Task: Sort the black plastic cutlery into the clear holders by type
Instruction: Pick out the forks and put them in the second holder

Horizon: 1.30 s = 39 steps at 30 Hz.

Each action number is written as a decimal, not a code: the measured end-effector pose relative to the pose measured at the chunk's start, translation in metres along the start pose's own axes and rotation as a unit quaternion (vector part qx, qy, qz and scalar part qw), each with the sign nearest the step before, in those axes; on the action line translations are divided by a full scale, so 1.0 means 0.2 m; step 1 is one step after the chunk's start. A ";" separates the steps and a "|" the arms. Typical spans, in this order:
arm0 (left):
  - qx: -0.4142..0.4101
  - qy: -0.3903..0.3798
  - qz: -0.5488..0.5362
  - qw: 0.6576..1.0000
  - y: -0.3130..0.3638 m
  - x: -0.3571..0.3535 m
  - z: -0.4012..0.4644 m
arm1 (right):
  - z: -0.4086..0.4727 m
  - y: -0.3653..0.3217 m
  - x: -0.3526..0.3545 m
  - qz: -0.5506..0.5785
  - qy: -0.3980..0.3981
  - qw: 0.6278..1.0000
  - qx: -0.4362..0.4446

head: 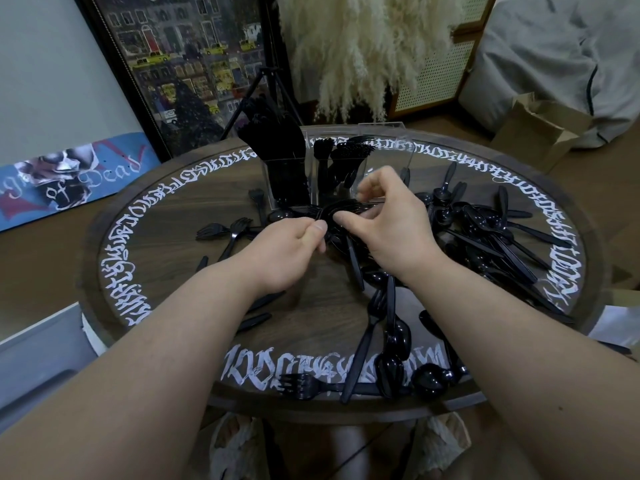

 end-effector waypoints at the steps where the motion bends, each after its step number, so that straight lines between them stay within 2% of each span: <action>1: 0.004 -0.009 0.014 1.000 0.00 0.00 0.00 | 0.00 0.00 0.00 0.002 -0.010 1.000 0.009; 5: 0.027 -0.026 0.093 0.995 0.02 0.00 -0.01 | -0.02 0.00 -0.02 -0.046 -0.032 0.997 0.062; 9: 0.044 0.051 0.183 0.981 0.00 0.03 -0.02 | -0.01 0.02 -0.02 -0.110 0.016 0.989 0.098; 14: 0.044 0.040 0.199 0.978 0.00 0.01 -0.01 | 0.00 0.03 -0.03 -0.171 0.047 0.977 0.122; 19: 0.058 0.044 0.200 0.977 -0.01 0.02 -0.02 | 0.01 0.02 -0.02 -0.198 -0.030 0.976 0.091; 21: 0.049 0.048 0.212 0.975 0.01 0.02 -0.02 | 0.02 0.01 -0.02 -0.135 -0.023 0.988 0.070; 23: 0.027 0.060 0.210 0.976 0.03 0.02 -0.03 | 0.01 -0.01 0.00 0.064 -0.008 0.998 0.018; 25: 0.003 0.078 0.193 0.978 0.05 0.02 -0.02 | 0.00 -0.03 0.03 0.239 -0.001 0.971 -0.017; 27: -0.021 0.107 0.177 0.978 0.07 0.03 0.00 | -0.02 -0.05 0.05 0.284 0.016 0.958 -0.013; 29: -0.038 0.154 0.175 0.972 0.08 0.04 0.03 | -0.02 -0.08 0.11 0.259 0.057 0.964 0.008; 32: -0.024 0.207 0.174 0.962 0.10 0.07 0.07 | 0.00 -0.12 0.25 0.146 0.157 0.974 0.076; 36: 0.031 0.184 0.205 0.961 0.08 0.08 0.14 | 0.09 -0.16 0.40 -0.035 0.258 0.947 0.186; 39: 0.057 0.162 0.215 0.961 0.07 0.06 0.18 | 0.21 -0.17 0.41 -0.151 0.281 0.920 0.227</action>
Point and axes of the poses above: each hand's wrist, its own z-axis towards the middle knuckle, its own x-axis out of the back of the hand, y = z × x, the point moved 1 cm from there along z, towards the middle knuckle, and after that the axes turned 14 degrees about -y, right-handed, at the moved point
